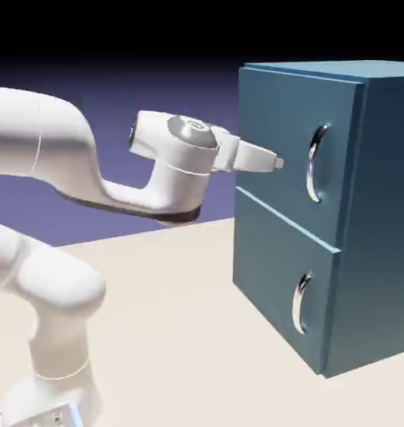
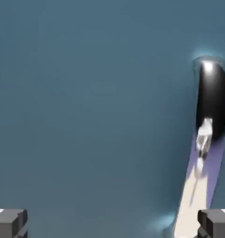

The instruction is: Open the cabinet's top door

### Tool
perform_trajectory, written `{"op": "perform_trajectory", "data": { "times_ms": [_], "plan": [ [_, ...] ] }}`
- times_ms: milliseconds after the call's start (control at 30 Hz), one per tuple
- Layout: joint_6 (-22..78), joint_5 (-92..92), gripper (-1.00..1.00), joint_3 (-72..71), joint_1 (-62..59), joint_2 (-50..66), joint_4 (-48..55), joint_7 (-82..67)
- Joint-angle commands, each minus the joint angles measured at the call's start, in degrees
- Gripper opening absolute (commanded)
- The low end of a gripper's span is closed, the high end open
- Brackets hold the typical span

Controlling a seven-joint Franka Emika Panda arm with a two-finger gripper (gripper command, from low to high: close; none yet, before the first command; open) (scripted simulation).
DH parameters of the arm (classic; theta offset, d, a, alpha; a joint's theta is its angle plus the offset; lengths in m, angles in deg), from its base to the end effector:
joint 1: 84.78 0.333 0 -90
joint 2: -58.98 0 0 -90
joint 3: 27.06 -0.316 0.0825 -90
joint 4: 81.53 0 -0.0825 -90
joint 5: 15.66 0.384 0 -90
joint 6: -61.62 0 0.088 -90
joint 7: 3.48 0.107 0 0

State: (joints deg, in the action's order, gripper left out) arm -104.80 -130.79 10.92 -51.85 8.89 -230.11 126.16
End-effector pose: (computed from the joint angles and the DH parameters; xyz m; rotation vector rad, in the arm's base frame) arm 0.3523 -0.0109 0.5416 -2.0548 0.7584 -1.6094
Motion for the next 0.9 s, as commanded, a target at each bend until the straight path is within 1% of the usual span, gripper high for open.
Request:
{"op": "perform_trajectory", "data": {
  "times_ms": [0, 567, 733, 767, 800, 867],
  "plan": [
    [0.2, -2.5, 1.00, 0.8, 0.7, -0.4, 0.3, 1.9],
    [3.0, -44.9, 1.00, 14.8, 12.6, -6.8, 4.8, 34.0],
    [5.3, -47.8, 1.00, 20.9, 22.5, -2.3, 11.7, 36.2],
    [5.4, -47.9, 1.00, 21.2, 22.9, -2.1, 12.0, 36.3],
    [5.4, -47.9, -1.00, 21.2, 22.9, -2.1, 12.0, 36.3],
    [6.2, -46.8, -1.00, 19.5, 20.8, -1.9, 10.6, 36.3]
  ]
}}
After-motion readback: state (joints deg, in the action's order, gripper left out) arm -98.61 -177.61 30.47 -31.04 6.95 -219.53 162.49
